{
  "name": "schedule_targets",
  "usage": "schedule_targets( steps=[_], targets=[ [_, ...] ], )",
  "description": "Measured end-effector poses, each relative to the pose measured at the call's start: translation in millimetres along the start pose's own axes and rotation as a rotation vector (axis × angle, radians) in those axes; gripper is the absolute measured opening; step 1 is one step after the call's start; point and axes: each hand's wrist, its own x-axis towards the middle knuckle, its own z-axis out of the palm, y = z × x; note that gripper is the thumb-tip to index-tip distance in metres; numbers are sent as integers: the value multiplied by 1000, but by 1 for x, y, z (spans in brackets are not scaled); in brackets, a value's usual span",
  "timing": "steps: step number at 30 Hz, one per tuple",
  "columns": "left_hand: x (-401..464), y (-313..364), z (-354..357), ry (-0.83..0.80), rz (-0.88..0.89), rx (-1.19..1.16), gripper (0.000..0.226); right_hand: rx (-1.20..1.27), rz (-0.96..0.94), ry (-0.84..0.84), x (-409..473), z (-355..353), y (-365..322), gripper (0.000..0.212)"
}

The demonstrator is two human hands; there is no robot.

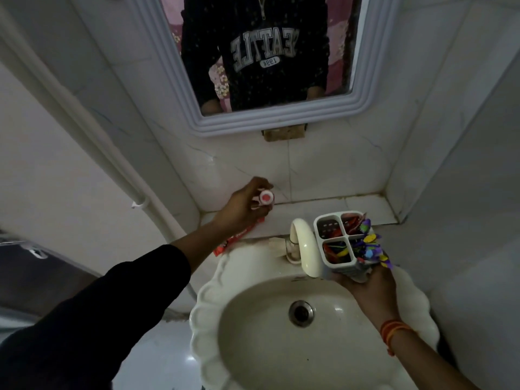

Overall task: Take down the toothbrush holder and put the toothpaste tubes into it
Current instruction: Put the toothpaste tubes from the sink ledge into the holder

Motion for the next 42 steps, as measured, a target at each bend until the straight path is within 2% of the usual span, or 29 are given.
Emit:
schedule_targets(
  steps=[3, 5, 8, 12, 15, 18, 21, 26, 29, 37, 40, 42],
  targets=[
    [13, 35, -7, 87, 99, 3, 42, 6, -5, 5, 1, 0, 2, 112],
    [24, 61, -14, 49, 192, 54, 50, 0, -20, 18, 1, 1, 1, 107],
    [44, 108, -21, -198, 331, 387, 58, 16, -66, 30, 1, 0, 0, 103],
    [60, 176, 7, -572, 313, 998, 56, 31, -79, 43, 2, 1, 3, 97],
    [65, 198, 46, -732, 324, 1180, 45, 39, -78, 57, 1, 1, 1, 97],
    [70, 212, 73, -818, 311, 1145, 41, 48, -82, 64, 0, 1, 0, 96],
    [72, 215, 90, -807, 277, 1090, 40, 43, -78, 76, 1, 2, 2, 94],
    [70, 191, 87, -743, 10, 852, 38, 86, -61, 80, 3, 2, 7, 96],
    [73, 181, 70, -727, -53, 752, 36, 102, -63, 77, 3, 2, 6, 99],
    [46, 161, 95, -541, -52, 693, 29, 172, -44, 53, 3, 2, 7, 104],
    [48, 160, 99, -485, -123, 640, 31, 180, -32, 54, 2, 4, 7, 113],
    [50, 159, 103, -449, -175, 610, 31, 152, -33, 58, 2, 5, 8, 109]
  ],
)
